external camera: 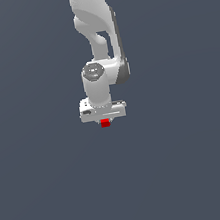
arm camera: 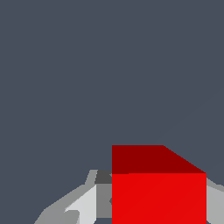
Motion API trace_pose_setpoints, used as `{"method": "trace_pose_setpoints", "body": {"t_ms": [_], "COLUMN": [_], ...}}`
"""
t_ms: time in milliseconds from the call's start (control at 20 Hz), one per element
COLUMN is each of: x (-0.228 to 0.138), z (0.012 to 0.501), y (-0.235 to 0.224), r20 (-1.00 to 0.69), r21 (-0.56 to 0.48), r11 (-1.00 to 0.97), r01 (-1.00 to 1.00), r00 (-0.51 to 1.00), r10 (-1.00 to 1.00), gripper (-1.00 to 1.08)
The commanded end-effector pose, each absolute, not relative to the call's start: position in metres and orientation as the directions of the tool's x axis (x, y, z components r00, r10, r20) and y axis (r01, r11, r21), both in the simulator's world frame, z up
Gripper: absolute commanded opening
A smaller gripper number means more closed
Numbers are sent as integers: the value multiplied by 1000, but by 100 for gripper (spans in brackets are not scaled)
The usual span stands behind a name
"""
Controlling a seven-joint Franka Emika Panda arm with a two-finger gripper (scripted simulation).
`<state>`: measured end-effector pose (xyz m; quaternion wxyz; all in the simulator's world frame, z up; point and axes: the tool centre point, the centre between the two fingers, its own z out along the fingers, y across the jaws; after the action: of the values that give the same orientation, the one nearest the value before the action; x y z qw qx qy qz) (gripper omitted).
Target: Pick up the red cube and move it to a goal position.
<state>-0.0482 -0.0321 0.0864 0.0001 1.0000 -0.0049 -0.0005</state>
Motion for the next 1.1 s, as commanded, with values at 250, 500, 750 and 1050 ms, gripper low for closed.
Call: {"method": "trace_pose_setpoints", "body": {"t_ms": [250,500,750,1050], "x": [-19,1,21,42], "z": [154,201,245,289], "y": [-44,-53,-61,-69], "r20": [0,0,0,0], "r21": [0,0,0,0], "r11": [-1000,-1000,-1000,-1000], "r01": [-10,-10,-10,-10], "r00": [1000,1000,1000,1000], "r10": [-10,-10,-10,-10], "gripper": [-100,-100,-100,-100]}}
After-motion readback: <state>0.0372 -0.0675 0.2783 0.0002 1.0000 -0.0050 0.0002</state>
